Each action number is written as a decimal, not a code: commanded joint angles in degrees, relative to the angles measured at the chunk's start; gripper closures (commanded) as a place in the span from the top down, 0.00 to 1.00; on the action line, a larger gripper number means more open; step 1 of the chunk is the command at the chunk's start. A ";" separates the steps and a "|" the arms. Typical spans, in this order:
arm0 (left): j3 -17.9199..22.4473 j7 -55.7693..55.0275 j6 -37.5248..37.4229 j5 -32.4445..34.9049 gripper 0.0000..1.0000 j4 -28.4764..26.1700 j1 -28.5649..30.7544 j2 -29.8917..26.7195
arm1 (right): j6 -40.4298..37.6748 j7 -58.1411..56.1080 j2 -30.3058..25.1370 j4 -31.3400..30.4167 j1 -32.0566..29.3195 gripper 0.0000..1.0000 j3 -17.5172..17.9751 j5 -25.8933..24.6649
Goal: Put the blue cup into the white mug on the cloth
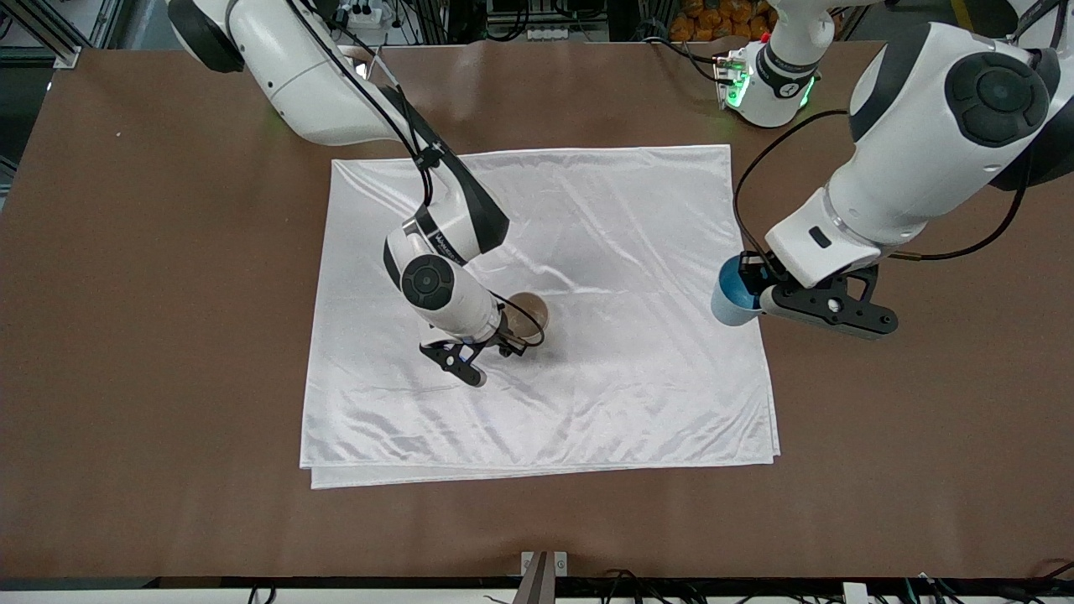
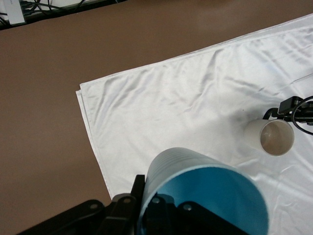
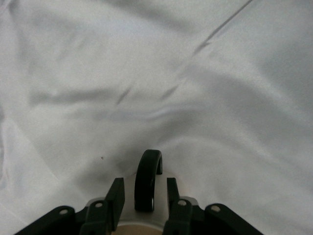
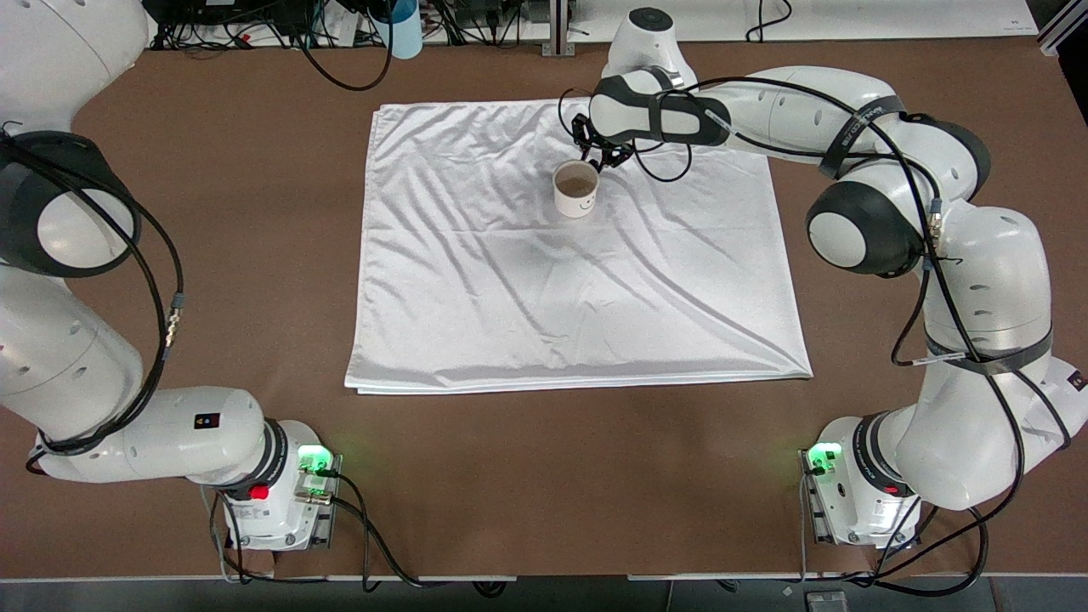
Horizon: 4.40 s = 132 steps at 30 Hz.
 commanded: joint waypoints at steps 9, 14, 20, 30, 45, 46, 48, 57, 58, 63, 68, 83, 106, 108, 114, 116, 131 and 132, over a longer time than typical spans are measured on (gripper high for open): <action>0.02 -2.63 -0.36 -0.20 0.00 0.02 -3.43 0.05 | -6.99 -5.31 -0.88 2.49 -3.21 1.00 -0.32 -4.51; 0.02 -2.81 -0.36 -0.11 0.00 -0.07 -4.48 0.05 | -10.24 -14.10 -2.29 2.93 -6.81 1.00 -0.23 -4.42; 0.02 -3.51 -0.36 -0.02 0.00 -0.24 -6.59 0.58 | -15.16 -22.37 -3.52 3.01 -10.85 1.00 -0.23 -4.42; 0.28 -4.92 0.96 -0.28 0.00 -0.07 -9.76 2.95 | -19.74 -32.48 -5.28 2.84 -16.39 1.00 -0.32 -4.59; 4.32 -12.12 10.36 0.42 0.00 0.02 -20.82 8.75 | -24.40 -51.47 -6.33 1.61 -25.45 1.00 -2.51 -4.60; 5.63 -12.48 10.80 0.51 0.00 0.02 -22.22 9.10 | -24.40 -52.17 -6.94 1.00 -25.80 1.00 -2.60 -4.60; 7.83 -13.18 11.59 0.42 0.00 0.11 -24.69 9.81 | -24.31 -52.96 -8.35 -0.67 -26.33 1.00 -2.60 -4.60; 13.20 -15.38 15.81 0.33 0.00 0.20 -30.59 13.06 | -24.40 -53.41 -19.06 -10.95 -26.94 1.00 -2.52 -4.51; 13.20 -15.38 16.25 0.33 0.00 0.20 -30.67 13.41 | -24.40 -53.41 -20.12 -12.00 -26.94 1.00 -2.52 -4.51; 13.47 -17.13 18.62 0.33 0.00 0.20 -32.43 15.43 | -24.49 -53.32 -26.27 -16.49 -27.21 1.00 -2.52 -4.51; 14.26 -18.28 21.00 0.33 0.00 0.72 -34.01 17.54 | -27.12 -53.41 -30.58 -17.20 -27.30 1.00 -2.43 -4.59; 18.92 -20.21 25.57 0.33 0.00 1.34 -38.76 21.50 | -33.80 -55.07 -41.31 -17.02 -32.39 1.00 2.85 -9.87; 19.53 -21.62 27.15 0.42 0.00 1.25 -41.40 24.84 | -37.85 -61.93 -44.65 -11.67 -33.98 1.00 2.58 -10.04; 19.71 -21.53 27.15 0.42 0.00 1.25 -41.40 25.01 | -37.85 -61.93 -44.66 -10.96 -33.98 1.00 2.06 -10.04; 20.41 -21.36 27.15 0.33 0.00 1.25 -41.75 25.37 | -38.28 -61.93 -44.92 -10.26 -33.98 1.00 1.53 -10.04; 20.85 -21.27 27.15 0.33 0.00 1.25 -41.84 25.37 | -38.64 -61.93 -44.92 -10.17 -33.98 1.00 1.53 -10.04; 21.55 -22.41 27.68 0.33 1.00 1.34 -42.63 25.63 | -39.78 -61.84 -45.01 -9.03 -34.06 1.00 -0.23 -10.05; 21.55 -22.58 27.68 0.33 1.00 1.34 -42.63 25.63 | -40.04 -61.76 -45.01 -8.94 -34.06 1.00 -0.49 -10.04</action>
